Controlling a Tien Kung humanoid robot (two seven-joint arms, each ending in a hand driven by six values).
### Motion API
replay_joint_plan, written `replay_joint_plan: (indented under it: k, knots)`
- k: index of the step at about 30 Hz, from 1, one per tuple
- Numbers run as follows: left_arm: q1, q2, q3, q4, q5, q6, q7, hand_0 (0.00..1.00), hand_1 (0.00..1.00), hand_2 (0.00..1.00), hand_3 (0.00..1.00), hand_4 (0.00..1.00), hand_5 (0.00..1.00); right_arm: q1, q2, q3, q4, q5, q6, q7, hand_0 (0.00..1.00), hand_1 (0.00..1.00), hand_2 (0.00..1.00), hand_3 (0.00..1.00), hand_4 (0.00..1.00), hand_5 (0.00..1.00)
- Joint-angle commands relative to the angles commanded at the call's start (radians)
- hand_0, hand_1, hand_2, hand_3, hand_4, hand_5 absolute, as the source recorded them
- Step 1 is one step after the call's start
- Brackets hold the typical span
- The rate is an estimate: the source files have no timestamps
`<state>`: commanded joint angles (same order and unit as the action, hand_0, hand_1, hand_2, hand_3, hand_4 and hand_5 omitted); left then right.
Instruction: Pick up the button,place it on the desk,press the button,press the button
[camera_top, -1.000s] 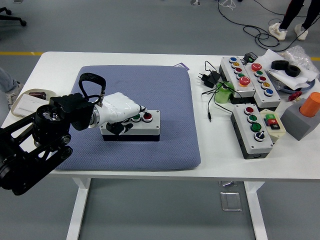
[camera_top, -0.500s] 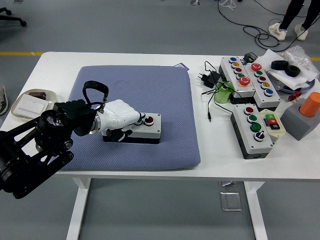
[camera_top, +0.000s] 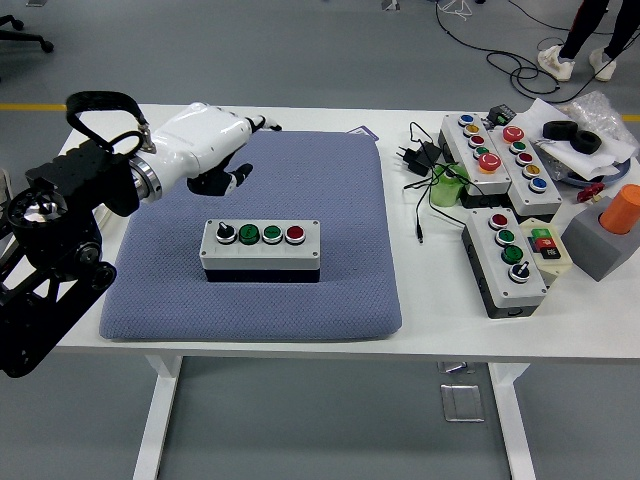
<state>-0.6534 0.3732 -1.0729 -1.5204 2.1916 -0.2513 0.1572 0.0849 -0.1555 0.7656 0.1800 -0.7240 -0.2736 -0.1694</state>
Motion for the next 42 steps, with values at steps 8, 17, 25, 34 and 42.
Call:
replay_joint_plan:
  k: [8, 17, 25, 34, 42]
  knots:
    - [0.034, -0.012, -0.056, 0.169, -0.338, 0.338, -0.082, 0.627, 0.770, 0.871, 0.990, 0.839, 0.998, 0.002, 0.001, 0.003, 0.000, -0.004, 0.001, -0.002, 0.627, 0.477, 0.539, 0.582, 0.279, 0.022]
    - [0.092, -0.009, -0.091, 0.281, -0.715, 0.575, -0.172, 0.821, 0.903, 0.992, 0.998, 0.798, 0.998, 0.002, 0.002, 0.004, 0.000, -0.003, 0.000, -0.003, 0.627, 0.477, 0.539, 0.582, 0.280, 0.022]
    - [0.131, 0.002, -0.111, 0.345, -1.052, 0.542, -0.209, 0.829, 0.901, 0.971, 0.972, 0.765, 0.998, 0.004, 0.004, 0.002, 0.000, 0.001, 0.001, -0.004, 0.627, 0.477, 0.539, 0.582, 0.279, 0.022]
    - [0.150, -0.001, -0.108, 0.375, -1.431, 0.437, -0.222, 0.778, 0.864, 0.929, 0.943, 0.753, 0.998, 0.008, 0.003, -0.004, 0.000, 0.012, 0.000, -0.002, 0.627, 0.477, 0.539, 0.582, 0.280, 0.022]
    - [0.156, -0.002, -0.102, 0.396, -1.507, 0.285, -0.225, 0.758, 0.831, 0.898, 0.890, 0.732, 0.998, 0.007, 0.003, -0.012, 0.000, 0.022, 0.000, -0.002, 0.627, 0.477, 0.539, 0.582, 0.279, 0.022]
